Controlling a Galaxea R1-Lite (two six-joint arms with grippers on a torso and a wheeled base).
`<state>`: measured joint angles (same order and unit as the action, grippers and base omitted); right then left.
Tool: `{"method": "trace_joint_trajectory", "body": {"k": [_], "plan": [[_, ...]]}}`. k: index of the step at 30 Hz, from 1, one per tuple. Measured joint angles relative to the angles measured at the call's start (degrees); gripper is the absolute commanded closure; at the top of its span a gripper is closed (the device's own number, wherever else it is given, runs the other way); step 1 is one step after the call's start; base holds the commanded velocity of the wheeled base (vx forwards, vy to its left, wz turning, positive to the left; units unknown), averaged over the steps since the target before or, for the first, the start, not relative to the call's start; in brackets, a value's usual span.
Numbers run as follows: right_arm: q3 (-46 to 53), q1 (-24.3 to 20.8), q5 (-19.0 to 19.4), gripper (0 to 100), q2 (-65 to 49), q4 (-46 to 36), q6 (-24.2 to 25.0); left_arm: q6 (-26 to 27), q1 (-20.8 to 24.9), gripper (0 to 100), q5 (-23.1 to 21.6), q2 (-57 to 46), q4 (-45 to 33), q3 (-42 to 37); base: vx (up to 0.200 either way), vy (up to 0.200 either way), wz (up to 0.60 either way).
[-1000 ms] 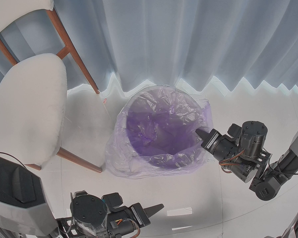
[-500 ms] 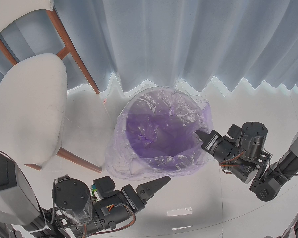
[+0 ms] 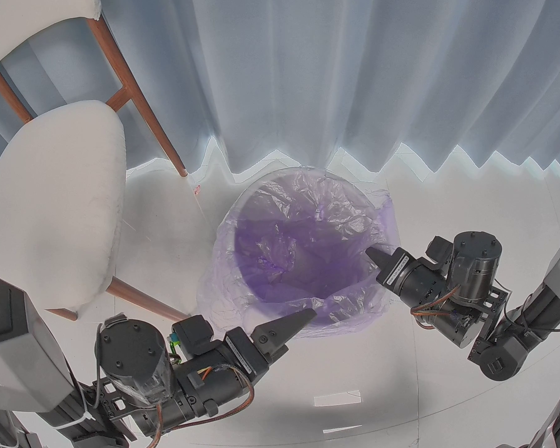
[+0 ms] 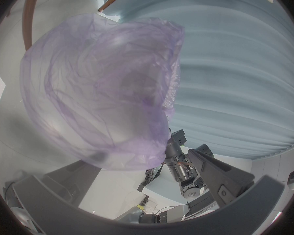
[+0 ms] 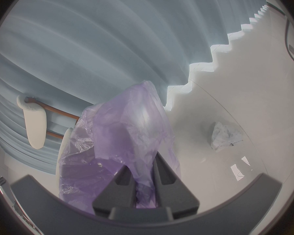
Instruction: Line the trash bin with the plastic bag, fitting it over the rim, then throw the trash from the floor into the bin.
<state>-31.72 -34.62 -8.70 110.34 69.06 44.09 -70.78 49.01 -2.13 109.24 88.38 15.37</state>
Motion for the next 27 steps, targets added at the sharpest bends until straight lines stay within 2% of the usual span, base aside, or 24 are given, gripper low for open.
{"method": "trace_joint_trajectory", "body": {"k": [1,2,21,27], "plan": [[0.0,0.0,0.0,100,0.0,0.0,0.0,-0.3,-0.4,0,0.0,0.0,0.0,0.0,0.000,0.000,0.00],[0.0,0.0,0.0,100,0.0,0.0,0.0,-0.4,-0.5,100,0.0,0.0,0.0,0.0,0.000,0.000,0.00],[-0.2,0.1,0.0,100,0.2,0.0,0.1,0.4,-0.5,100,0.2,0.0,0.0,-2.4,0.000,0.000,0.00],[-1.3,0.1,0.0,100,0.2,0.0,2.5,4.0,-0.3,100,0.3,2.0,0.0,-4.7,0.000,0.000,0.00]]}}
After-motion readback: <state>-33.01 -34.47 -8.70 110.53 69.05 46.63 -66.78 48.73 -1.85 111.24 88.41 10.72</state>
